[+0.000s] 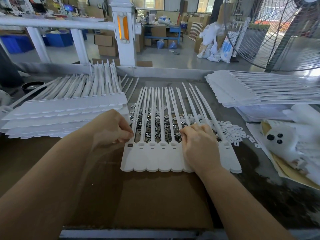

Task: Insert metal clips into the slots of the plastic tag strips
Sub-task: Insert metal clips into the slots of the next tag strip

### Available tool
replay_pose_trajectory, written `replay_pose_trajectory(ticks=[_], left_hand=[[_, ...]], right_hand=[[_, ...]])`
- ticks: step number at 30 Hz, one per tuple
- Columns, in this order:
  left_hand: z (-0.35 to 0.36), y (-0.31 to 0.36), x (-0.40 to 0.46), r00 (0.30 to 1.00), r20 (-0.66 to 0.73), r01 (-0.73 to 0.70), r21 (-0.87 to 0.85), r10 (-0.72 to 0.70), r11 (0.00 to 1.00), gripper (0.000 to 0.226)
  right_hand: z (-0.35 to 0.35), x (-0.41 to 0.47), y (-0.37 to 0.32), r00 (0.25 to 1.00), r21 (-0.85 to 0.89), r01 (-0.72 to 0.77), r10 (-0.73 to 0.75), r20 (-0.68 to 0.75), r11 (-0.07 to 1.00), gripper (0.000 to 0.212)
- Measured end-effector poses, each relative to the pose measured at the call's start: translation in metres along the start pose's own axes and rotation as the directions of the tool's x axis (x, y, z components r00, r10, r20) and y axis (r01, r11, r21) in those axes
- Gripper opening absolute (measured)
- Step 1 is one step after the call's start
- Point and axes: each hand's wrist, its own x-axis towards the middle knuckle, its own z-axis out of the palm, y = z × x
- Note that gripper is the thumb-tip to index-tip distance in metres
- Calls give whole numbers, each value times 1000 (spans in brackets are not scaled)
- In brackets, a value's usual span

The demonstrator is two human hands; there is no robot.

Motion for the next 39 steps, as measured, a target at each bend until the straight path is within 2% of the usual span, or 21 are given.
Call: replay_pose_trajectory(ticks=[7,13,16,23,33,39], left_hand=[[32,18,10,962,-266,-39,71,57,997,13],[49,26,23,971,-237,19,195,29,981,26],[51,26,25,964,-267,55,206,2,977,25],[57,22,23,941,-338,35,137,14,990,12],[51,13,19,948,-316,-92,-187,29,978,9],[53,14,16,953,-301,-89,-175,33,981,9]], right_hand=[[0,-1,-1,1000,12,-9,9,-15,1000,6],[1,0,0,999,25,-26,26,23,999,9],[1,-1,0,999,33,-30,30,19,999,9],[2,-1,0,999,34,-34,34,10,999,8],[1,0,0,1000,21,-27,27,14,999,8],[1,0,-1,999,28,-35,34,31,999,10]])
